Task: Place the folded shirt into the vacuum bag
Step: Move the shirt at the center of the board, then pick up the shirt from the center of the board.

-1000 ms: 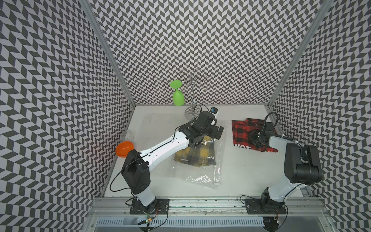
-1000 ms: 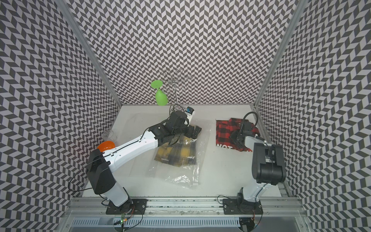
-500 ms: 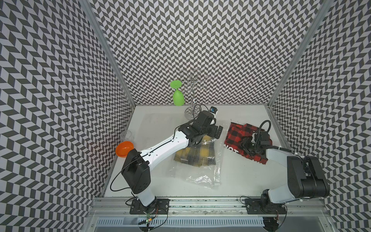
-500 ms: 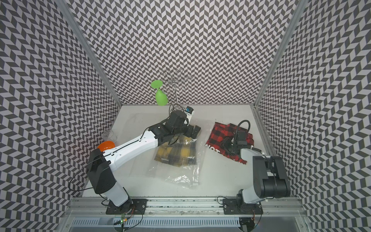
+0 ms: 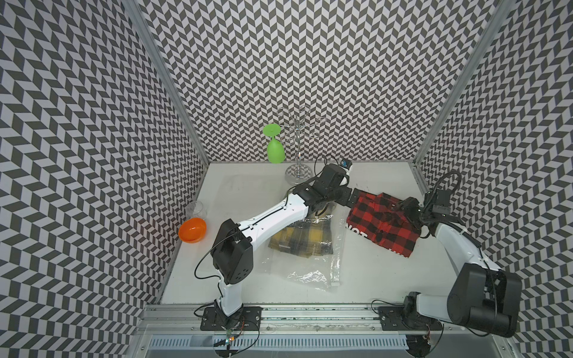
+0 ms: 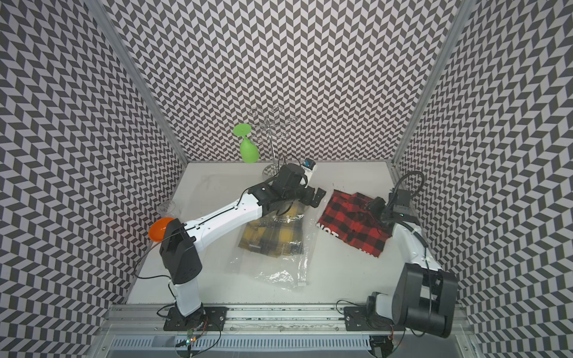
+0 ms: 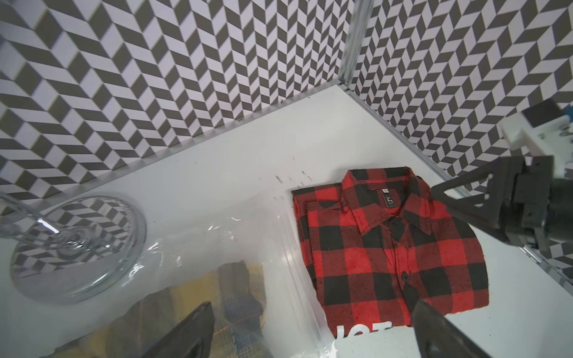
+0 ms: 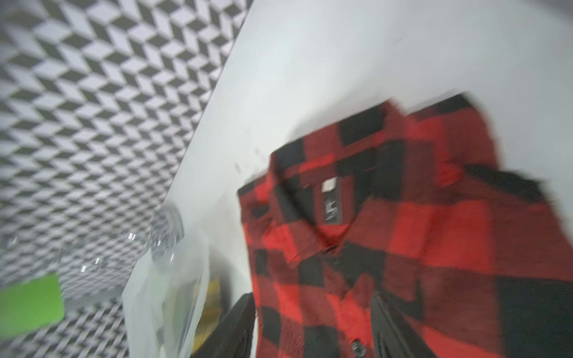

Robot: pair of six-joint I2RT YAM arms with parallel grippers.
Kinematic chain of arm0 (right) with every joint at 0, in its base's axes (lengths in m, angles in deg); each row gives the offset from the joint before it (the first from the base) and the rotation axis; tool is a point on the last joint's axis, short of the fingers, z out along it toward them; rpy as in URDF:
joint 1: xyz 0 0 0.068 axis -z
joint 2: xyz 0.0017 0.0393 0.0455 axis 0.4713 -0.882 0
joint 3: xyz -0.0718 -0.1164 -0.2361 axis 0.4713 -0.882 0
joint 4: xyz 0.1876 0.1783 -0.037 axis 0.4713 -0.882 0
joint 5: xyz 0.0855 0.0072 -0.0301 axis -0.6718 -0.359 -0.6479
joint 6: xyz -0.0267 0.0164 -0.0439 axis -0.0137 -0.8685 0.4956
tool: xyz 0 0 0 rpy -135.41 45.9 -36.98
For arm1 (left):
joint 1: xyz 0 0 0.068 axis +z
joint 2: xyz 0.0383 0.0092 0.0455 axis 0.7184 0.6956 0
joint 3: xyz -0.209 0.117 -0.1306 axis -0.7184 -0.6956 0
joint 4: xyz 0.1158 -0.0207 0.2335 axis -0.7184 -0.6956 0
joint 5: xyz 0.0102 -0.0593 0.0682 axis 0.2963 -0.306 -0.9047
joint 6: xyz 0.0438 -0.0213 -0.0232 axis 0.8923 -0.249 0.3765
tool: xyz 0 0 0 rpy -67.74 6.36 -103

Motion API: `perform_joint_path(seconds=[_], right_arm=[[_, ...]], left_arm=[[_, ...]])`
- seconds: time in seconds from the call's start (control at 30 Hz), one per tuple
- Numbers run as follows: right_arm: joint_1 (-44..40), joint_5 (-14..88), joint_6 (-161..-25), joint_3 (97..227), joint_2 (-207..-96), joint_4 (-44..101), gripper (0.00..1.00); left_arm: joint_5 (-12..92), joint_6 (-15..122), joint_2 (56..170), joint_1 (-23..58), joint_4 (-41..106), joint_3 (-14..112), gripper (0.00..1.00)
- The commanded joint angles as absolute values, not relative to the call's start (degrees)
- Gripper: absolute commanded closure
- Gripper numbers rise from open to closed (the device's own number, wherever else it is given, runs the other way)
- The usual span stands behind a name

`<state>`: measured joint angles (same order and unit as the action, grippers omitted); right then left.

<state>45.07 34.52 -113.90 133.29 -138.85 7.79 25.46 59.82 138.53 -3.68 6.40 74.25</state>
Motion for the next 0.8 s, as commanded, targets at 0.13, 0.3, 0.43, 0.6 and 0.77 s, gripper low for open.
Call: perform_joint_path(seconds=[0.13, 0.3, 0.43, 0.6, 0.77], right_arm=[[49.74, 38.95, -117.59, 128.63, -137.12, 8.07, 0.38], [51.71, 40.06, -116.45, 127.93, -135.89, 6.61, 0.20], [53.95, 41.38, -116.47, 123.65, -132.48, 7.31, 0.08], [54.53, 40.08, -117.19, 116.71, -128.73, 12.89, 0.06], [54.60, 36.58, -116.69, 116.37, -131.18, 14.68, 0.07]], left_arm=[[29.13, 60.42, 142.14, -5.13, 5.93, 76.59, 0.00], [31.69, 60.88, 148.15, -5.67, 5.32, 82.24, 0.00], [34.72, 59.97, 153.24, -5.97, 4.54, 85.46, 0.01], [36.92, 61.35, 154.83, -7.24, 7.32, 82.46, 0.02], [41.05, 59.27, 157.32, -7.38, 9.20, 83.53, 0.02]])
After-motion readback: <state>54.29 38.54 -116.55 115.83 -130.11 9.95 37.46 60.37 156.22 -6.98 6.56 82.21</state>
